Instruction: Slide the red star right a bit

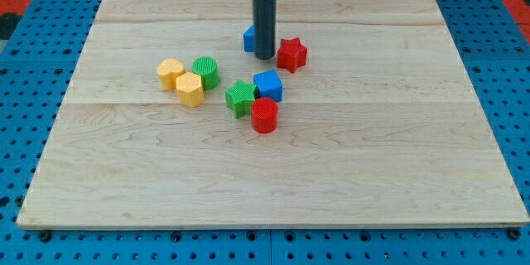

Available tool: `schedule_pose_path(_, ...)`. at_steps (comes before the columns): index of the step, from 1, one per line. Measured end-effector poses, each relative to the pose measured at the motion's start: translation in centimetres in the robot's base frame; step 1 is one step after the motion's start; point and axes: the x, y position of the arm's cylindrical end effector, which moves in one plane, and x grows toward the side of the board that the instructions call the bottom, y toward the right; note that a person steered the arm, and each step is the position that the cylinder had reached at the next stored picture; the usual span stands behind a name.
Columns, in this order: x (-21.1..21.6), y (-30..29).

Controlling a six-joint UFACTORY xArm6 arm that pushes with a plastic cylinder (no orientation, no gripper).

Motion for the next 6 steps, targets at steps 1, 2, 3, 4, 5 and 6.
schedule_pose_path(1, 1.4, -1.3)
schedule_pose_path(2, 1.4, -0.9)
schedule_pose_path(3, 1.4, 0.4)
schedule_pose_path(4, 1.4, 1.9)
schedule_pose_path(5, 1.4, 2.8)
schedule_pose_path(6, 2.0, 2.7)
